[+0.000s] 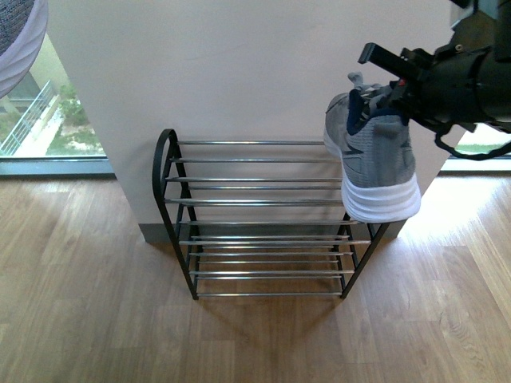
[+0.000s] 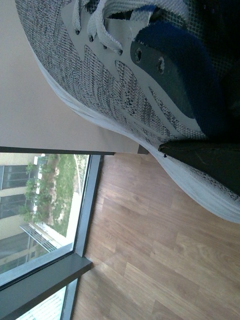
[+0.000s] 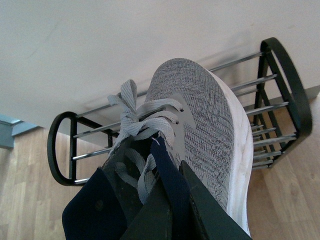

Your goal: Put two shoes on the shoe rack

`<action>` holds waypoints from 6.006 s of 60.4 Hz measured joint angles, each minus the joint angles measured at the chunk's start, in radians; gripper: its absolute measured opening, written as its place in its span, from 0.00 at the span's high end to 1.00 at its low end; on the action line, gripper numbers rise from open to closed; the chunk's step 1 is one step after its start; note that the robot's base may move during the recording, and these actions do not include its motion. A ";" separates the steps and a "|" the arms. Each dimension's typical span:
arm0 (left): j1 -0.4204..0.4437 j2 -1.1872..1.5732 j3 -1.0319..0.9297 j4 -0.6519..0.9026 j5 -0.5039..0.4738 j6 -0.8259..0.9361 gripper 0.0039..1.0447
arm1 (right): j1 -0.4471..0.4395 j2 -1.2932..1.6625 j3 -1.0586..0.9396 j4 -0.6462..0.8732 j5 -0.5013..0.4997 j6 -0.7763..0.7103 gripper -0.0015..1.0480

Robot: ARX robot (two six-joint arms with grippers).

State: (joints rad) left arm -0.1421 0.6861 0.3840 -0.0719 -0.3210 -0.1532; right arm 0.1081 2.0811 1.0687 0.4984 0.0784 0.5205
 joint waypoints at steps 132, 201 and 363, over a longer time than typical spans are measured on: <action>0.000 0.000 0.000 0.000 0.000 0.000 0.99 | -0.246 -0.190 -0.211 0.161 -0.397 -0.327 0.09; 0.000 0.000 0.000 0.000 -0.001 0.000 0.99 | -0.332 -1.126 -0.945 0.318 -0.294 -0.511 0.86; 0.000 0.000 0.000 0.000 -0.011 0.000 0.99 | -0.112 -2.076 -1.050 -0.495 -0.081 -0.518 0.15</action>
State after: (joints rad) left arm -0.1421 0.6861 0.3840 -0.0719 -0.3317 -0.1532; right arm -0.0036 0.0051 0.0189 0.0032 -0.0029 0.0029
